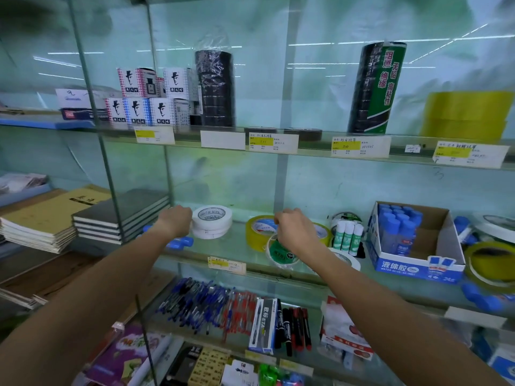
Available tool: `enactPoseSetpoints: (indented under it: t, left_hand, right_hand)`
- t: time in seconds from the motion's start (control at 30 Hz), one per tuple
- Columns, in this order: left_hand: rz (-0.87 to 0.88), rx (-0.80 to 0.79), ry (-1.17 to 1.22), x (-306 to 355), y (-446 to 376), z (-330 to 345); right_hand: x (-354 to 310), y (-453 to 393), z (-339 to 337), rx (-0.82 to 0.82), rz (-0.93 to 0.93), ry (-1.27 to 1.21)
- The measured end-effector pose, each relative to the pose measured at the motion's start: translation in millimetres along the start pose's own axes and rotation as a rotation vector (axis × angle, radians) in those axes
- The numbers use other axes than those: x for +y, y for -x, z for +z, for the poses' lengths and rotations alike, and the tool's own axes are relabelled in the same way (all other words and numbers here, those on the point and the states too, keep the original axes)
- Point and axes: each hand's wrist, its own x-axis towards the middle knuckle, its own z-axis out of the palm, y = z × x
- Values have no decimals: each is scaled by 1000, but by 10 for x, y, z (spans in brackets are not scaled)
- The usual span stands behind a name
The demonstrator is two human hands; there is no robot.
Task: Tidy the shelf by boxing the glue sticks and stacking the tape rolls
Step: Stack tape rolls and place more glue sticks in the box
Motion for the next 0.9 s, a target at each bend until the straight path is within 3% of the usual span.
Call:
enactPoseSetpoints:
  t: [0.17, 0.33, 0.47, 0.6, 0.73, 0.9]
  left_hand:
    - [113, -151, 58, -314, -274, 205]
    - [183, -113, 114, -441, -477, 450]
    - [106, -100, 208, -285, -287, 299]
    - [169, -53, 155, -277, -294, 312]
    - [208, -122, 106, -345, -240, 286]
    - [294, -47, -44, -442, -196, 303]
  right_hand:
    - [-13, -3, 33, -11, 7, -40]
    - [-26, -9, 45, -40, 20, -65]
    - [-34, 2, 59, -51, 13, -80]
    - [-22, 21, 74, -38, 11, -74]
    - [-8, 47, 137, -41, 22, -60]
    - [3, 68, 213, -33, 30, -72]
